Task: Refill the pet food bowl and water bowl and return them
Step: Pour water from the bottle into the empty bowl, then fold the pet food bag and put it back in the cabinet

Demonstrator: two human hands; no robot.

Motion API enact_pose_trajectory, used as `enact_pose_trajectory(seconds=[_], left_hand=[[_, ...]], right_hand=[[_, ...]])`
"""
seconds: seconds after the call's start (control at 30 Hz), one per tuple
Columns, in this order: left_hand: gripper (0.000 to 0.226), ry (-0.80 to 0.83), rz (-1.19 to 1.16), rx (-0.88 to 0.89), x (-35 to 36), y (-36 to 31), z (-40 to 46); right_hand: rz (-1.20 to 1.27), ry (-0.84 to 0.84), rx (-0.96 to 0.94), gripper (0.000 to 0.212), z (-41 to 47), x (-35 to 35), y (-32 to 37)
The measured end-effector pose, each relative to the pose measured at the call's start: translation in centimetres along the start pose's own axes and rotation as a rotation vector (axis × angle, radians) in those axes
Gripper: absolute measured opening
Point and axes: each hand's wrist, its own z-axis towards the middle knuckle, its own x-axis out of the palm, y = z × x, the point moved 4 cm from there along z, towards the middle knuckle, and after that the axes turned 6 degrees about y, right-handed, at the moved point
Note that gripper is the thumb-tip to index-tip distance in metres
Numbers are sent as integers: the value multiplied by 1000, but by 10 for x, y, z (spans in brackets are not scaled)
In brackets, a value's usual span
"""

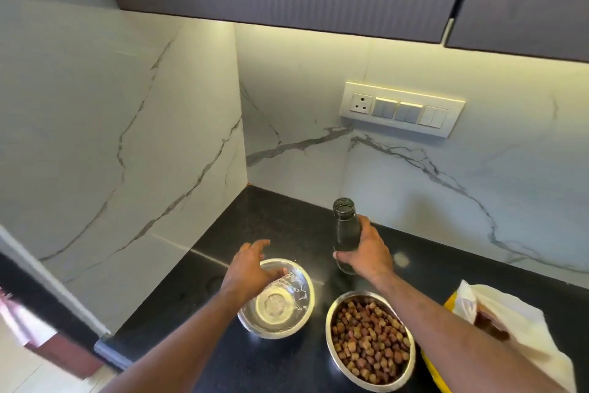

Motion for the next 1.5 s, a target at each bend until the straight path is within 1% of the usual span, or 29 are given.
enact_pose_trajectory(seconds=[0.2, 0.3, 0.4, 0.5, 0.73, 0.97, 1.3, 1.4, 1.5], left_hand=[[73, 88, -46, 111, 26, -44, 34], [68, 113, -53, 142, 46, -68, 51], [67, 147, -41, 171, 70, -88, 68], [67, 208, -41, 188, 93, -105, 81], [69, 271, -19, 174, 128, -122, 108], [67, 279, 6, 176, 142, -123, 121], [67, 262, 13, 174, 140, -120, 125], [67, 228, -20, 177, 130, -120, 123], [66, 177, -71, 196, 114, -123, 119]], right_hand=[[292, -106, 130, 90, 17, -16, -33], [369, -165, 172, 87, 22, -26, -51], [377, -237, 219, 88, 26, -37, -70], [382, -279, 255, 85, 30, -41, -84], [350, -295, 298, 83, 37, -40, -98], [318, -300, 317, 80, 39, -37, -105], [304, -271, 342, 87, 38, -33, -105], [319, -265, 341, 97, 35, -33, -103], [316, -334, 315, 108, 28, -38, -98]])
